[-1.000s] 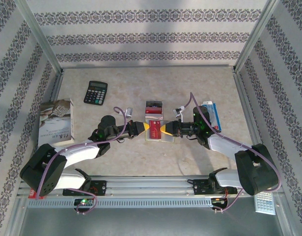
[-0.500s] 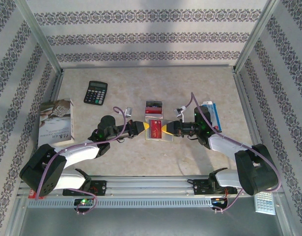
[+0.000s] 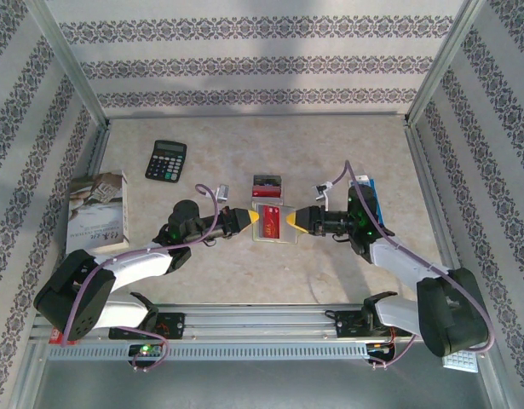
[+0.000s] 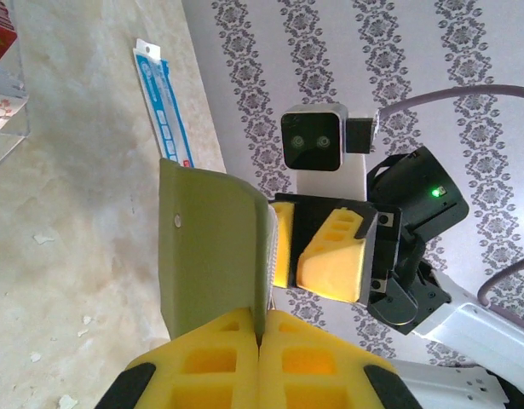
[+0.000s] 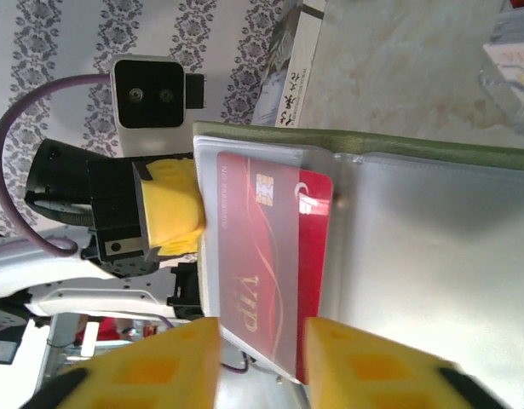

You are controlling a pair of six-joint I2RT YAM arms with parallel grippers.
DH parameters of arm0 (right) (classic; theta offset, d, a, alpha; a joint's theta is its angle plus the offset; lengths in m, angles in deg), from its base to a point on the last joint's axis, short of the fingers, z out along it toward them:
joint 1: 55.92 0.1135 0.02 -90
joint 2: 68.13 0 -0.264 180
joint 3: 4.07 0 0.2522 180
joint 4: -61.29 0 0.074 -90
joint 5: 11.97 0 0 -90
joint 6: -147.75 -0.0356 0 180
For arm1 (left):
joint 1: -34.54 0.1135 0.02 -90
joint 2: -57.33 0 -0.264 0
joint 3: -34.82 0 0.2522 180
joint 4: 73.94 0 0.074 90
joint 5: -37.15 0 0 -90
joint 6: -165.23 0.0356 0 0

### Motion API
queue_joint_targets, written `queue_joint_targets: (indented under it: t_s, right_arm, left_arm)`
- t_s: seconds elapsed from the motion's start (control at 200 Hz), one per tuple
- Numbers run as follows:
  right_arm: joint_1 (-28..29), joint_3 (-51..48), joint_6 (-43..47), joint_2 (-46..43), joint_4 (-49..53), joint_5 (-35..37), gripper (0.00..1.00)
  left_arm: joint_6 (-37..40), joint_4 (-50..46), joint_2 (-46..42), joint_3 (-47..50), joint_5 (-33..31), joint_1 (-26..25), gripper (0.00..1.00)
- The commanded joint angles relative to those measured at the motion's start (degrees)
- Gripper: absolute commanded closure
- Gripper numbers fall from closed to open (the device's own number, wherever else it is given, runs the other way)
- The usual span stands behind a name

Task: Take the credit cards out of the card holder

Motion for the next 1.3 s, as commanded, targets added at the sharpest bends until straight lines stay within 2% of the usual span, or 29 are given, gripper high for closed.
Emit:
queue_joint_targets:
  t_s: [0.0, 0.065, 0.14, 1.294]
  right_arm:
    - [-0.1, -0.7, -0.7, -1.3, -1.1, -2.1, 0.58]
    - [0.3, -0.7, -1.6, -1.6, -1.5, -2.5, 0.53]
    - [0.8, -0.5, -2.1, -2.1, -1.6, -2.1, 0.52]
    - [6.6, 4.8, -2.0, 6.1, -4.9, 0.6, 0.54]
  left_arm:
    - [-1.4, 5.9, -0.8, 0.5, -0.2, -0.5, 1.0]
    - [-1.8, 6.6, -0.9, 0.5, -0.1, -0.5, 1.0]
    - [-2.1, 6.9, -1.0, 0.4, -0.1, -0.6, 1.0]
    - [-2.4, 7.3, -0.4, -0.1, 0.5, -0.6, 1.0]
